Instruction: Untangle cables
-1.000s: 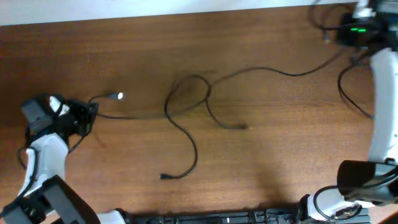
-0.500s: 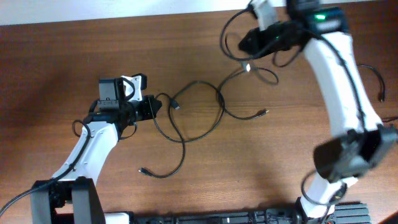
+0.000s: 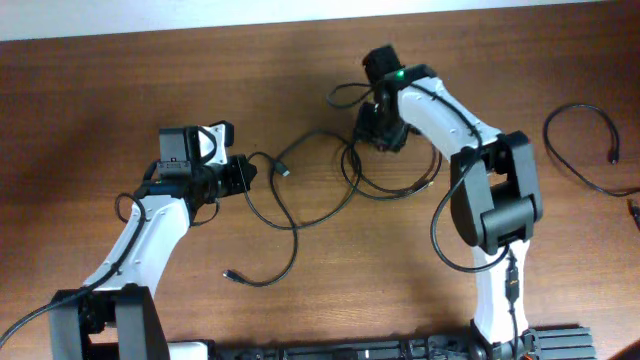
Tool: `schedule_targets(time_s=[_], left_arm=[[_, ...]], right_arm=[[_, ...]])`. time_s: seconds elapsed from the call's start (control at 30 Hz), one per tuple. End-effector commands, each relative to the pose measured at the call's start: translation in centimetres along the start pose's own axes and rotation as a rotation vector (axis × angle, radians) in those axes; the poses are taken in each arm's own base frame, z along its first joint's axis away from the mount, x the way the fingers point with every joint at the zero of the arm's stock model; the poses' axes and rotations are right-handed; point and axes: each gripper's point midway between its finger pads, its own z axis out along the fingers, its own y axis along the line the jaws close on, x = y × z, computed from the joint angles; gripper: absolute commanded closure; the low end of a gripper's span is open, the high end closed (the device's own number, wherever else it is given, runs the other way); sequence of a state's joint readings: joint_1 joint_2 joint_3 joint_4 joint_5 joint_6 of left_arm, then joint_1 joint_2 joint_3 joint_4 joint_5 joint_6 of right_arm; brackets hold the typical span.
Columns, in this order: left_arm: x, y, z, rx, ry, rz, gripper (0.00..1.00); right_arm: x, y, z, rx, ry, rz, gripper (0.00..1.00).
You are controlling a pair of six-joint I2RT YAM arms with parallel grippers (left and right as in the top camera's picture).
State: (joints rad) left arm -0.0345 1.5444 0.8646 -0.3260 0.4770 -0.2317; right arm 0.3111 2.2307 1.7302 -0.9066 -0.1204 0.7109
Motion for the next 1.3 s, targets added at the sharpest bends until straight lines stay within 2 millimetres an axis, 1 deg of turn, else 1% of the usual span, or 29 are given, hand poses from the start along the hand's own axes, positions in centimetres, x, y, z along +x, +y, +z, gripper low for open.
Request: schedule_targets(time_s=[0.0,0.07,0.1,0.13,0.17,0.2,0.23,0.27,0.33,0.37,0.43,0.47,0.53,0.57,0.6,0.67,0.7,0.77,0.8,0.83,0.9,0.93,0.97,1.0,1.03,1.07,1.13,1.2,1.27], left_arm=[[-0.1,-0.1,-0.3,-0.004,-0.006,-0.006,0.96],[0.1,-0.1,-0.3,-0.006,0.000,-0.009,0.95],[0.1,-0.1,-0.3,-0.006,0.000,-0.009,0.93],[0.0,-0.1,-0.3,-0.006,0.000,-0.009,0.93],[0.1,-0.1,-0.3,-0.006,0.000,-0.009,0.93],[0.1,-0.1,-0.3,-0.007,0.001,-0.010,0.96],[0.2,-0.1,-0.3,-0.007,0.004,-0.011,0.98],[0.4,0.0,-0.3,-0.010,0.013,-0.016,0.99],[0.5,0.0,-0.3,-0.011,0.016,-0.017,0.99],[0.6,0.7,-0.3,-0.051,0.018,-0.022,0.99],[1.0,2.1,-0.4,-0.130,0.029,-0.034,1.00],[2.0,3.9,-0.8,-0.233,0.060,-0.052,1.00],[4.0,7.1,-2.1,-0.424,0.122,-0.072,1.00],[4.6,8.2,-2.7,-0.496,0.142,-0.073,1.00],[5.2,9.4,-3.6,-0.577,0.164,-0.072,1.00],[5.5,9.6,-3.7,-0.590,0.175,-0.073,1.00],[5.7,9.6,-3.8,-0.593,0.186,-0.076,1.00],[7.5,11.6,-6.0,-0.750,0.261,-0.068,1.00],[8.0,12.6,-7.2,-0.837,0.276,-0.073,1.00],[8.2,13.8,-8.7,-0.961,0.219,-0.191,1.00],[7.8,12.3,-6.7,-0.841,0.137,-0.377,0.95],[7.5,11.7,-6.1,-0.795,0.132,-0.386,0.95],[6.7,10.7,-4.9,-0.709,0.108,-0.396,0.90],[6.4,10.6,-4.8,-0.700,0.099,-0.395,0.83],[6.4,10.6,-4.8,-0.700,0.098,-0.395,0.82],[6.4,10.6,-4.8,-0.700,0.099,-0.395,0.82],[6.4,10.7,-4.8,-0.700,0.099,-0.395,0.81],[6.4,10.7,-4.7,-0.700,0.096,-0.395,0.80],[6.2,10.6,-4.7,-0.697,0.089,-0.394,0.80]], right_arm=[[-0.2,0.5,1.2,0.097,-0.140,0.224,0.42],[0.7,1.4,2.9,0.091,-0.128,0.280,0.47],[1.2,1.8,3.7,0.091,-0.121,0.268,0.62],[1.4,2.4,4.4,0.078,-0.121,0.256,0.83],[1.0,3.3,4.9,0.041,-0.125,0.216,0.96],[0.0,4.9,4.7,-0.028,-0.150,0.105,0.96],[-1.2,6.6,3.6,-0.108,-0.172,0.002,0.96],[-3.5,8.4,-0.3,-0.192,-0.233,-0.071,0.96],[-6.0,10.2,-7.0,-0.306,-0.333,-0.169,0.96],[-6.8,12.2,-14.7,-0.483,-0.413,-0.330,0.96],[-6.9,12.5,-21.8,-0.655,-0.495,-0.471,0.96],[-8.8,10.1,-26.9,-0.687,-0.606,-0.475,0.96],[-11.9,4.7,-31.0,-0.746,-0.674,-0.423,0.96],[-13.7,1.7,-31.4,-0.736,-0.692,-0.369,0.96],[-15.7,-2.0,-31.5,-0.696,-0.721,-0.305,0.96],[-17.0,-4.9,-31.4,-0.616,-0.769,-0.344,0.96],[-18.2,-7.9,-30.4,-0.458,-0.801,-0.308,0.96],[-20.6,-17.6,-28.5,0.031,-0.842,-0.093,0.96],[-20.4,-19.2,-27.5,0.080,-0.805,-0.063,0.96],[-19.2,-18.7,-25.1,0.025,-0.700,-0.078,0.96],[-16.0,-15.6,-21.4,-0.119,-0.509,-0.126,0.96],[-14.7,-13.7,-20.2,-0.185,-0.443,-0.154,0.96],[-12.3,-10.0,-19.0,-0.273,-0.355,-0.223,0.96],[-10.4,-7.0,-18.3,-0.301,-0.311,-0.323,0.96],[-8.5,-4.6,-17.5,-0.301,-0.271,-0.377,0.96],[-7.1,-3.1,-16.6,-0.296,-0.241,-0.414,0.96],[-2.7,0.4,-13.7,-0.298,-0.145,-0.505,0.96],[0.2,1.8,-11.1,-0.240,-0.091,-0.572,0.95],[1.2,2.2,-9.0,-0.128,-0.119,-0.633,0.79]])
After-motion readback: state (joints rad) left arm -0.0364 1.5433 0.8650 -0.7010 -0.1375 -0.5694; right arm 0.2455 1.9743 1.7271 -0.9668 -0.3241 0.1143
